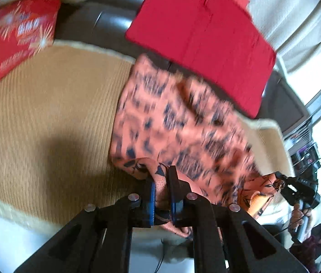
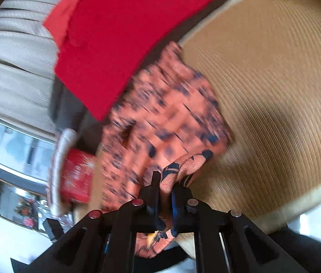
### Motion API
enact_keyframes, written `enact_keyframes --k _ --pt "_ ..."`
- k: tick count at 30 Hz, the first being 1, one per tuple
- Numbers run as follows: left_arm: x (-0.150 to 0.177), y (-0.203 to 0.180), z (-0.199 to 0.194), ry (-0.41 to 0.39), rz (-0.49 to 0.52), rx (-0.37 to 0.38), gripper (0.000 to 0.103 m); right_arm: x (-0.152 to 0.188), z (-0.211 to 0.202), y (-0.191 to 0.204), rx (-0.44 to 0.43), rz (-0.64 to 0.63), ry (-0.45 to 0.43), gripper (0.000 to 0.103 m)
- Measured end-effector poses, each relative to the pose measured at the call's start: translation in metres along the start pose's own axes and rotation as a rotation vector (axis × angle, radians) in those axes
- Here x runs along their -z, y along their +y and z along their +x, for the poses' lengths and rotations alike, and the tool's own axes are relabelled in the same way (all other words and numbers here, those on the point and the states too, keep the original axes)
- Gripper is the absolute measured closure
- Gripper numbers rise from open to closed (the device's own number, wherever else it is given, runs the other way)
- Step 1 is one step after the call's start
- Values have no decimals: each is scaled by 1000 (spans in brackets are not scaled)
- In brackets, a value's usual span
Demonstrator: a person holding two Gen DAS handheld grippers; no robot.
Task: Fold small clothes
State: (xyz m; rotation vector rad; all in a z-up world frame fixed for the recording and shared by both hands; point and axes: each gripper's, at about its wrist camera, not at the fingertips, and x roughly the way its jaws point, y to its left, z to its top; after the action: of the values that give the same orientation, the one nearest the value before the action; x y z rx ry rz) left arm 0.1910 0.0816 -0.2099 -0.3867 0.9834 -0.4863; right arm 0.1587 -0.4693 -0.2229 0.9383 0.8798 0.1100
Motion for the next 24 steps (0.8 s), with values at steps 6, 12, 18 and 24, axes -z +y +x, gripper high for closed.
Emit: enact_keyframes --k 6,12,18,24 --pt "-101 -5 16 -63 20 11 92 -78 24 41 -48 -12 -79 94" --pt "-189 13 93 -57 -20 -62 92 -170 90 42 -32 68 -154 94" --pt "-214 58 189 40 -140 -111 90 -222 178 -14 13 249 -108 90" --pt "-202 81 159 -166 -259 -39 55 -224 190 -49 -133 338 -115 89"
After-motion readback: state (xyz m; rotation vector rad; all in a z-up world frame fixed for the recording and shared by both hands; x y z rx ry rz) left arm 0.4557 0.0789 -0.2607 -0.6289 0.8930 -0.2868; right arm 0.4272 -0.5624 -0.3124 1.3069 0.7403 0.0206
